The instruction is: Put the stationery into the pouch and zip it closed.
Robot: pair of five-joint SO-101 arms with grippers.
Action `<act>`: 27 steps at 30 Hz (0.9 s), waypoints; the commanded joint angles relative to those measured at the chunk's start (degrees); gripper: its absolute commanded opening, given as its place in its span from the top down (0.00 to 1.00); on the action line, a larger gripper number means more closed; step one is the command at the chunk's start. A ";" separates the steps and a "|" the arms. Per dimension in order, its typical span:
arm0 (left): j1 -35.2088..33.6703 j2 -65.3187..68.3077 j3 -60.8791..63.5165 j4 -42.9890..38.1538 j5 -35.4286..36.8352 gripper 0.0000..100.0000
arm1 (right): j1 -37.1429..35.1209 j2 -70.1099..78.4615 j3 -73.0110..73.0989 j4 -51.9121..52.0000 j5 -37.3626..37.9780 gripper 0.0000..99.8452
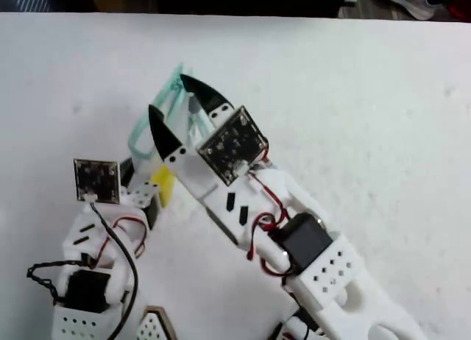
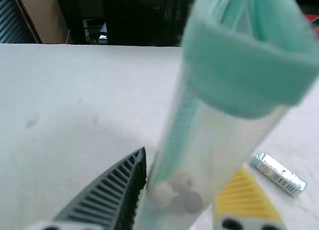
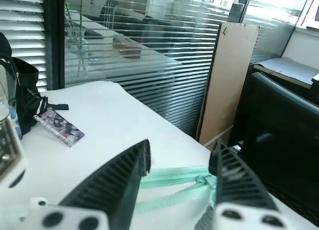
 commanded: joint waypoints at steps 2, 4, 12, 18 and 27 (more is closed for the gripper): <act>0.22 -0.48 -0.53 -2.02 -0.62 0.77 | 5.23 -1.36 -3.60 5.67 -0.18 0.82; 0.22 -0.48 -0.53 -2.02 -0.53 0.78 | 8.57 -0.92 -3.34 10.24 -0.09 0.82; -5.41 -0.48 -0.35 -3.43 3.43 0.78 | 16.84 3.74 5.71 21.67 0.00 0.82; -8.66 -0.48 -0.44 -3.52 5.10 0.78 | 15.69 19.47 7.12 19.03 0.00 0.82; -8.84 -0.48 -0.44 -3.52 5.10 0.78 | 9.89 39.87 7.12 8.84 0.00 0.82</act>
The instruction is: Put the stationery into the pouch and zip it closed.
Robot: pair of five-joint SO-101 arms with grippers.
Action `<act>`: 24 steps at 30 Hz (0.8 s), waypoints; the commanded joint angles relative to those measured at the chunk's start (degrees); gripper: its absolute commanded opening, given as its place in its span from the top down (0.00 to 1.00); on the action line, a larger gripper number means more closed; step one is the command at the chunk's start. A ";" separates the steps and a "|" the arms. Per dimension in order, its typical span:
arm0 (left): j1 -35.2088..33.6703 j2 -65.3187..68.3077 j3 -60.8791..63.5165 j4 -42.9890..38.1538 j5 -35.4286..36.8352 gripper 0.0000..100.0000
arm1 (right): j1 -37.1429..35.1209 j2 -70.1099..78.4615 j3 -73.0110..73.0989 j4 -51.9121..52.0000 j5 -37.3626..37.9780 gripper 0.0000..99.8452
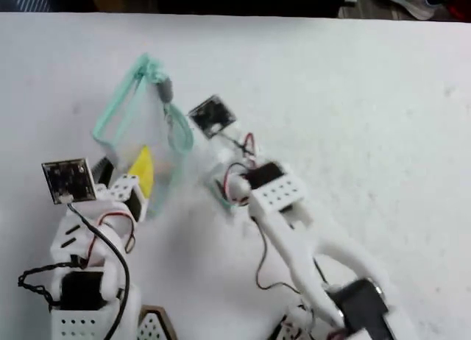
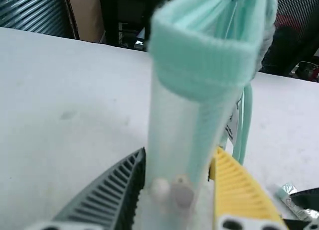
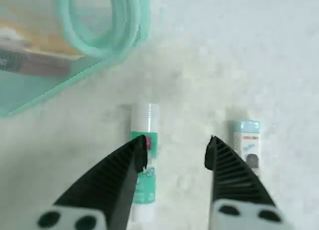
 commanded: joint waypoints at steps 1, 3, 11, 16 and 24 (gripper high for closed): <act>-0.57 -0.48 -0.44 -1.76 0.62 0.78 | -1.45 4.35 -0.44 -3.82 0.00 0.82; -0.57 -0.48 -0.44 -1.76 0.62 0.78 | -0.92 6.90 -0.88 -5.14 0.00 0.82; -0.48 -0.48 -0.44 -1.76 0.62 0.78 | 0.04 15.60 -9.93 2.68 -0.09 0.90; -0.31 -0.48 -0.44 -1.76 0.62 0.78 | 0.31 18.77 -13.89 6.55 -0.09 0.92; -0.22 -0.48 -0.44 -1.58 0.62 0.78 | 7.08 18.77 -14.24 7.08 -0.53 0.98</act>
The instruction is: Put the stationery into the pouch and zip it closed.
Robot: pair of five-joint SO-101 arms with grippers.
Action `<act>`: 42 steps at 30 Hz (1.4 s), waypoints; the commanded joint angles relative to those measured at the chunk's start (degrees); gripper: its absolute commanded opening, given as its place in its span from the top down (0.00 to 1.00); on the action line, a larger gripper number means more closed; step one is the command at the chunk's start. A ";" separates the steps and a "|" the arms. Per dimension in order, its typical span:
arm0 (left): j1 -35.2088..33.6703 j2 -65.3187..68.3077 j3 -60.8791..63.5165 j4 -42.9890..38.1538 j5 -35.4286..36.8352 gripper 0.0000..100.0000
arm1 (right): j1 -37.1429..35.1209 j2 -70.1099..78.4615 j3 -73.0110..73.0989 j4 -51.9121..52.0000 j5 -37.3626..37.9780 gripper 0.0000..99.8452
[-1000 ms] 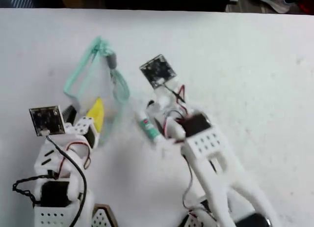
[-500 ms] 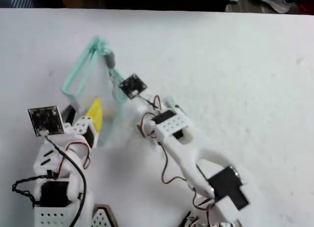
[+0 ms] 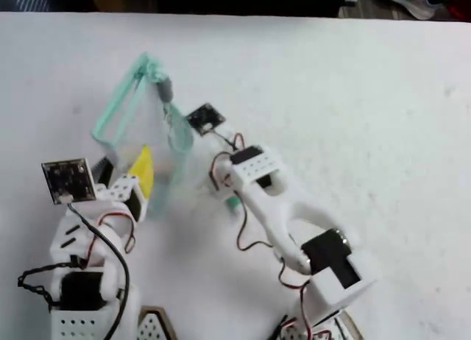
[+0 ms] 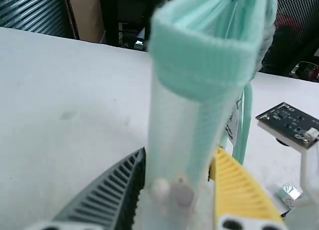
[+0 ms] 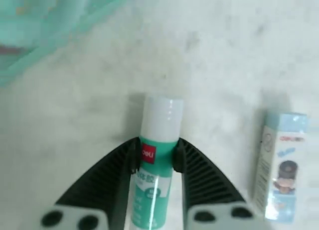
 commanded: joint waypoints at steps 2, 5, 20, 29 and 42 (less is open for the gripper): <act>-0.22 -0.48 -0.44 -1.58 0.62 0.78 | 5.49 -0.31 -2.02 0.40 -0.53 0.98; -0.13 -0.48 -0.44 -1.67 0.62 0.78 | 6.90 -2.15 -1.58 0.40 -0.53 0.98; 6.20 -0.48 -0.35 -1.41 -3.16 0.78 | 7.16 -38.02 2.29 2.33 -0.53 0.98; 6.20 -0.48 -0.44 -1.41 -3.34 0.78 | -2.95 -70.81 2.29 -0.48 0.00 0.98; 6.90 -0.48 -0.35 -1.41 -3.34 0.78 | -9.01 -62.90 -1.93 -17.98 0.09 0.98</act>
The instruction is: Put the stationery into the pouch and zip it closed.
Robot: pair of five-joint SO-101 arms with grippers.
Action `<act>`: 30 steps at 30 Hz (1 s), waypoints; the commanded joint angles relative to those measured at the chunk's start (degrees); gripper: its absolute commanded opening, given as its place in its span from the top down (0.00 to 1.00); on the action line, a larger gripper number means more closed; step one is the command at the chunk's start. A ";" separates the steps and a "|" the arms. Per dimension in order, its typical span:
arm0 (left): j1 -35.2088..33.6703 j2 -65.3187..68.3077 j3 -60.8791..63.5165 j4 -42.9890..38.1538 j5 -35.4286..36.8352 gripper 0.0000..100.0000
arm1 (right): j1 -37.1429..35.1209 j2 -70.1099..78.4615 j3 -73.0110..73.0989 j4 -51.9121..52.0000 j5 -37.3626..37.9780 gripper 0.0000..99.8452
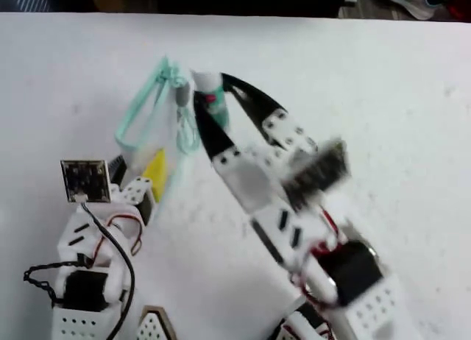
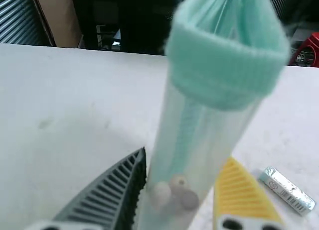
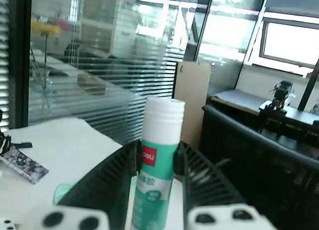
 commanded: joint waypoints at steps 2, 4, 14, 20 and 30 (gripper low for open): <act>3.38 -0.48 -0.26 -1.14 -0.70 0.78 | -2.07 6.37 -8.00 -2.51 0.09 0.98; 5.14 -0.48 -0.44 0.18 -1.23 0.78 | -3.47 8.66 -10.55 -2.51 0.09 0.98; 6.11 -0.48 -0.53 0.35 -4.31 0.78 | -9.36 12.35 -9.58 -2.86 0.09 0.98; 6.11 -0.48 -0.53 0.35 -4.31 0.78 | -9.36 12.35 -4.92 -2.95 0.09 0.98; 6.11 -0.48 -0.53 0.35 -4.31 0.78 | -9.10 12.88 2.02 -16.04 0.09 0.98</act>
